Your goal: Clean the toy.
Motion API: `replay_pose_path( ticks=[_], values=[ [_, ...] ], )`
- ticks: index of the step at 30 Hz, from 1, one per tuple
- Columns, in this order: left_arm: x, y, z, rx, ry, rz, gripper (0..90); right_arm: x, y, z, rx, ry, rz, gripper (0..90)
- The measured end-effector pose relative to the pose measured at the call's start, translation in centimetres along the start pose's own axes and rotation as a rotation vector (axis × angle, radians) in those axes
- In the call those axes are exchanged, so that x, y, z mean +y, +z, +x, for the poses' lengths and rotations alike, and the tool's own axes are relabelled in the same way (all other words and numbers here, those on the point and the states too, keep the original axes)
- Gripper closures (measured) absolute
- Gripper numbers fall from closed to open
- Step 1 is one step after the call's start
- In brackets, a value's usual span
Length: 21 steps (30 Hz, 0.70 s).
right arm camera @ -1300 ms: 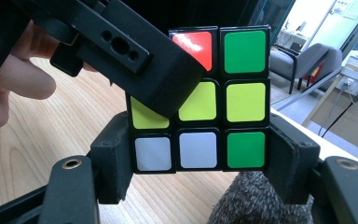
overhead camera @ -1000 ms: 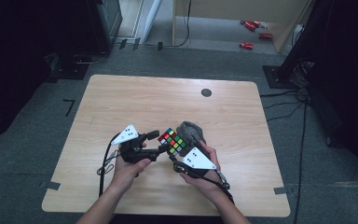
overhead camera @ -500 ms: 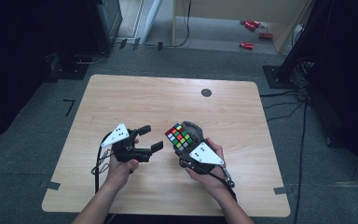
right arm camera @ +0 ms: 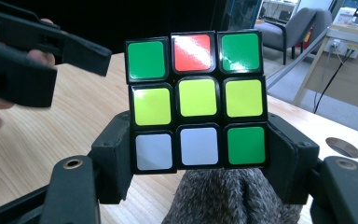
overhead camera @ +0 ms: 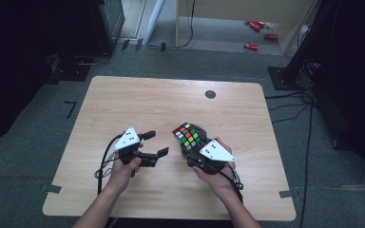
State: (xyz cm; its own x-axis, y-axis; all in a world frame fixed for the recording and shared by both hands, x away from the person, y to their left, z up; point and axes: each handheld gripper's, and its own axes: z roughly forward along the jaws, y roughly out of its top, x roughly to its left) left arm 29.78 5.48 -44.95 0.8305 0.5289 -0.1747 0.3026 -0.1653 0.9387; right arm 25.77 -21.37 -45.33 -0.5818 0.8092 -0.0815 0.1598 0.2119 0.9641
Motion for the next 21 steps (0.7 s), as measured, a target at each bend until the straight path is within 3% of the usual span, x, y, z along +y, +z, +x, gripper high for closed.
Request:
replay_pose_path(
  ticks=[7,13,21],
  values=[
    [-0.4,0.7,-0.4,0.001,0.05,0.043,15.5,0.6,-0.3,-0.1,0.011,0.036,0.003,34.4],
    [-0.8,1.2,-1.0,0.057,0.122,0.054,15.6,1.1,-0.5,0.1,0.041,0.068,-0.004,34.5],
    [-1.8,2.3,-1.8,0.131,0.256,0.054,15.8,1.5,-0.8,0.1,0.108,0.152,0.007,34.4]
  ],
)
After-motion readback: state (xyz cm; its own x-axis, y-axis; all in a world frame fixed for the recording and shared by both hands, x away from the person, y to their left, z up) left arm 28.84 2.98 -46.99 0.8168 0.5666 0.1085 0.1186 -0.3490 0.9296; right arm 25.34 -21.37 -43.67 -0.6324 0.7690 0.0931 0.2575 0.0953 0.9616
